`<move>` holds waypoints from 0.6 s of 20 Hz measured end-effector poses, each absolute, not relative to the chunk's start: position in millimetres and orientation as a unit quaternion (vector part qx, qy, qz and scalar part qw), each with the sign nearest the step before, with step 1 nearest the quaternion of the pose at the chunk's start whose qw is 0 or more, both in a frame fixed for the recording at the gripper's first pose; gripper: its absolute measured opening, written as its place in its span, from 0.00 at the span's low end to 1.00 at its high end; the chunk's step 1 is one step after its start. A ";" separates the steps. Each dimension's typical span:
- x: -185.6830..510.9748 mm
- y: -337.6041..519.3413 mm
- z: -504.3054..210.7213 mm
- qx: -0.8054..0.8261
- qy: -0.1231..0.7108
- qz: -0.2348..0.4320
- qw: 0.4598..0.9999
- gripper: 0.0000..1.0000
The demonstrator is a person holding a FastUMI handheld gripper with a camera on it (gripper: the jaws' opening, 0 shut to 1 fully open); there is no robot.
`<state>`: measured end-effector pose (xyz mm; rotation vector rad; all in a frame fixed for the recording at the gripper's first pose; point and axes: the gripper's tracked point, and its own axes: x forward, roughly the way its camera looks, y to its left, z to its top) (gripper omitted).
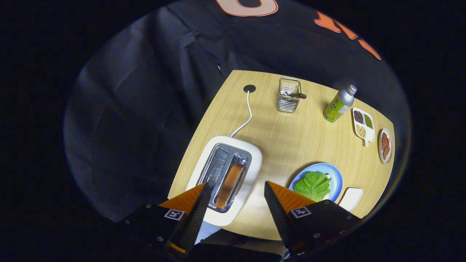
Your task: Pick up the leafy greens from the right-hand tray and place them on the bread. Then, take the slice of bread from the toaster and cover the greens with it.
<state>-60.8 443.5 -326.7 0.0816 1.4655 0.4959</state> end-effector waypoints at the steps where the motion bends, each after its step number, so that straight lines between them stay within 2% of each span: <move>1: -61.3 447.4 -328.3 0.039 0.668 0.217 0.711 0.88; 7: -66.7 460.4 -340.6 0.042 0.693 0.190 0.694 0.75; 12: -74.1 463.9 -358.2 0.041 0.711 0.164 0.683 0.54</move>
